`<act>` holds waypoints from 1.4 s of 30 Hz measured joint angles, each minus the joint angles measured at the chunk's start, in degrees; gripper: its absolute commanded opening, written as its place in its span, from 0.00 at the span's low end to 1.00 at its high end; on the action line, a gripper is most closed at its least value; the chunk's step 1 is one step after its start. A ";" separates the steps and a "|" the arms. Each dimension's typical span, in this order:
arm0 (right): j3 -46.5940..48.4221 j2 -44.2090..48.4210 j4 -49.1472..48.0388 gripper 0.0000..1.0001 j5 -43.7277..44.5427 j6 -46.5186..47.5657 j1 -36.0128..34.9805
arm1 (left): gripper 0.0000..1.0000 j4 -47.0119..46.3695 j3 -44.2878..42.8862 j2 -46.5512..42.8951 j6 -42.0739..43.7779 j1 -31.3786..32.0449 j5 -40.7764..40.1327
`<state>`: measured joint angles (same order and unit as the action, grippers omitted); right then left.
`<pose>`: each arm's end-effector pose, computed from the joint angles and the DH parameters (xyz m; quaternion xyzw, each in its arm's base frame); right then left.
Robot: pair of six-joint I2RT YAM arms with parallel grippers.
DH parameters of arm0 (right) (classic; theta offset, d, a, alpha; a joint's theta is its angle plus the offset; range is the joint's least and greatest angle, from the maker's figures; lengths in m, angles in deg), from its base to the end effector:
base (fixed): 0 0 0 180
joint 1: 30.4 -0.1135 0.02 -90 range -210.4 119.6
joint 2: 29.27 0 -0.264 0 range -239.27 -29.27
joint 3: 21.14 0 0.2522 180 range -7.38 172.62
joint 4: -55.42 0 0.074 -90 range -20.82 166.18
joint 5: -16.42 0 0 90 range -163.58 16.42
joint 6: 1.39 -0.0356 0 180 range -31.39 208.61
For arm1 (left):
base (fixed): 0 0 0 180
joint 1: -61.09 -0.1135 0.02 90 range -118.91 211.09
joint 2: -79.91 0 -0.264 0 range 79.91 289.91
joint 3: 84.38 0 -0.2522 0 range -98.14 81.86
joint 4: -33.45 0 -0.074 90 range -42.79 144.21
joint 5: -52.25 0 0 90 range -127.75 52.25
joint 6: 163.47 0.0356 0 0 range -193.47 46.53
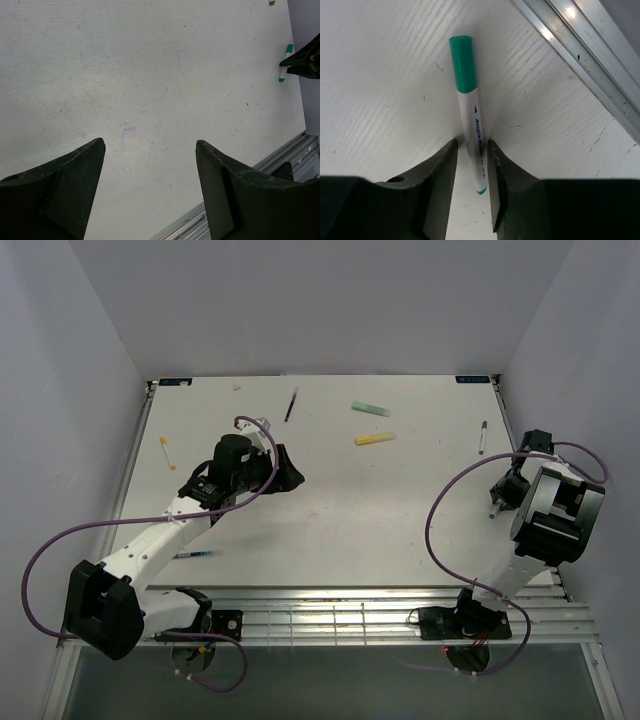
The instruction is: Open the pen caps
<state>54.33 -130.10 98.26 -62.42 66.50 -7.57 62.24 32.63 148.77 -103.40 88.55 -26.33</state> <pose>0.3088 -0.1375 0.1636 0.3905 0.8961 -0.0967 0.1876 0.2321 -0.1286 0.2720 0.0272 0.8820 -0.2992 0.3630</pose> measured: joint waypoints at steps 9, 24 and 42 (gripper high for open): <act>-2.67 1.68 -3.48 0.08 -1.11 1.25 0.22 | 0.69 0.70 -0.02 -0.04 -0.07 0.00 0.22; -6.62 15.41 -1.42 0.08 -29.42 -1.68 -41.40 | 0.81 6.82 -10.51 3.21 -12.68 -1.55 8.15; -11.80 30.71 -19.32 0.08 -56.30 -14.29 -58.55 | 0.62 -2.91 -0.63 -2.16 -32.92 -1.75 21.29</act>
<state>42.53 -99.39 78.94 -118.72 52.21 -66.13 59.33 32.00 146.60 -136.32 86.81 -5.04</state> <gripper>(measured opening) 0.148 0.655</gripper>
